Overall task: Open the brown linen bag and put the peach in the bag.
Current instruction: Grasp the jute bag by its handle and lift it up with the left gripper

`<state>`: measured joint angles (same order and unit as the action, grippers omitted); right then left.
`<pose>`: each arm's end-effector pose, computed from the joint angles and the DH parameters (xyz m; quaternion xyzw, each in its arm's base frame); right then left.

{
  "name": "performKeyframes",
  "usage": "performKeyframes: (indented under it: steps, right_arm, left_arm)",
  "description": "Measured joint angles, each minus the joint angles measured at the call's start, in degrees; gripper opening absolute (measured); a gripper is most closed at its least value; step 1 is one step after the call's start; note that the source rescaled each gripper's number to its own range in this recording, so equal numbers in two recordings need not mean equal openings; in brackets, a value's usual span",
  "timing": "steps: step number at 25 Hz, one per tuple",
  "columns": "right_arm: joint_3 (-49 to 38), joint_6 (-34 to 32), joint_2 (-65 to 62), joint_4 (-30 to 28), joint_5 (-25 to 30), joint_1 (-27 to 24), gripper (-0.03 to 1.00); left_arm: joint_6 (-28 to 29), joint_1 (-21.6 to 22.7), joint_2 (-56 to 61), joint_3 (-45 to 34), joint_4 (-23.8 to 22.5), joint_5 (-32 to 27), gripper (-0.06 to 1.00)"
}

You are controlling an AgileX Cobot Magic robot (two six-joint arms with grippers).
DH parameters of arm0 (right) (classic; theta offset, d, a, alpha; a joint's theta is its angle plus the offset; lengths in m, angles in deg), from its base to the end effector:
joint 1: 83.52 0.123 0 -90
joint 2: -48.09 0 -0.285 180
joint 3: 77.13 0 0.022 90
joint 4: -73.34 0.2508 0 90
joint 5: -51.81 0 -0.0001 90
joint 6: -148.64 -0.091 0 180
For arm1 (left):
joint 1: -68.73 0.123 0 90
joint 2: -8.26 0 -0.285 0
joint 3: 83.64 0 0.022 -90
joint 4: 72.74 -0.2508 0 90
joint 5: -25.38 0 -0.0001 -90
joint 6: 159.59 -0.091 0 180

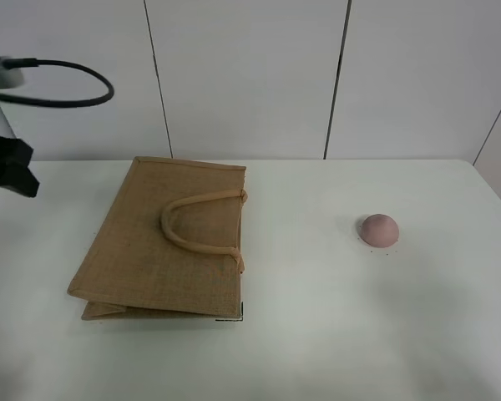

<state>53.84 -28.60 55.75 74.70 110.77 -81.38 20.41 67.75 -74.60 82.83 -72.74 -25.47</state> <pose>-0.0030 0.0017 0.2776 -0.0364 0.8456 0.0090 0.5325 0.2654 -0.0045 0.3232 0.0082 0.9594 -0.0024 0.2820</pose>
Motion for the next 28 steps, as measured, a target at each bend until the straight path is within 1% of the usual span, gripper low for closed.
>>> performKeyframes:
  steps: [4, 8, 11, 15, 18, 20, 22, 28]
  right_arm:
    - [0.0, 0.0, 0.0, 0.0, 0.0, 0.0, 1.0]
    - [0.0, 0.0, 0.0, 0.0, 0.0, 0.0, 1.0]
    - [0.0, 0.0, 0.0, 0.0, 0.0, 0.0, 1.0]
    - [0.0, 0.0, 0.0, 0.0, 0.0, 0.0, 1.0]
    - [0.0, 0.0, 0.0, 0.0, 0.0, 0.0, 1.0]
    - [0.0, 0.0, 0.0, 0.0, 0.0, 0.0, 1.0]
    - [0.0, 0.0, 0.0, 0.0, 0.0, 0.0, 1.0]
    - [0.0, 0.0, 0.0, 0.0, 0.0, 0.0, 1.0]
  left_arm:
    - [0.7, -0.2, -13.1, 9.3, 0.0, -1.0, 0.96]
    - [4.8, -0.5, -22.9, 16.7, 0.0, -2.5, 0.96]
    - [7.7, -2.8, -28.0, 20.5, 0.0, -2.9, 0.96]
    - [11.7, -8.5, -33.2, 23.7, 0.0, -3.1, 0.96]
    - [12.6, -13.0, -36.2, 26.0, 0.0, -2.8, 0.96]
    - [12.6, -15.2, -38.4, 27.6, 0.3, -2.4, 0.96]
    - [12.8, -16.3, -40.5, 29.3, 0.6, -2.1, 0.96]
    - [14.8, -16.2, -45.8, 31.3, 0.0, -0.9, 0.96]
